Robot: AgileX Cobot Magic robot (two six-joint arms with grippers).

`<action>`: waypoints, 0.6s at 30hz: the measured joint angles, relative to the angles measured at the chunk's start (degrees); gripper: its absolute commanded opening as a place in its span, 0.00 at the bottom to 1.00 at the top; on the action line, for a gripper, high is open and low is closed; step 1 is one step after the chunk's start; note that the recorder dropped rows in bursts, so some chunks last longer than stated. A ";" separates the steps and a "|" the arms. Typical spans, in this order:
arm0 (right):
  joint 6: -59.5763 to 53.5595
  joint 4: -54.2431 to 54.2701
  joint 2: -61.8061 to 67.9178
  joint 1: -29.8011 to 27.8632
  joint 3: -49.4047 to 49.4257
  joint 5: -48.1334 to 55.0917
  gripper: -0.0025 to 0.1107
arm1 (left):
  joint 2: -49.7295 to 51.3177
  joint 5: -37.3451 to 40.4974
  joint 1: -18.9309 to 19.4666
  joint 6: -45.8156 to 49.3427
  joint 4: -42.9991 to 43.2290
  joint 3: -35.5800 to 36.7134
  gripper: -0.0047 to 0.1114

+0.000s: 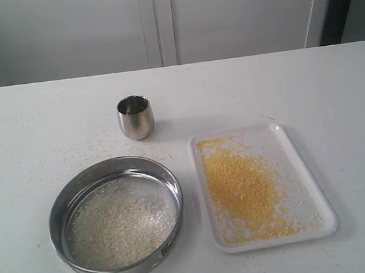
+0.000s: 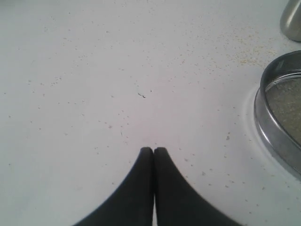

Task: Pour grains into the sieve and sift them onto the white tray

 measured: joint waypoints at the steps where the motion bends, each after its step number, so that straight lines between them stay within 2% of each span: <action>1: 0.00 0.00 0.00 0.00 0.00 0.00 0.02 | -0.85 -0.24 0.00 0.00 0.00 0.79 0.04; 6: 0.00 0.00 0.00 0.00 0.00 0.00 0.02 | -1.44 -1.42 0.00 0.00 0.00 4.12 0.04; 18: 0.00 0.00 0.00 0.00 0.00 0.00 0.02 | -1.44 -2.09 0.10 0.26 0.00 4.40 0.04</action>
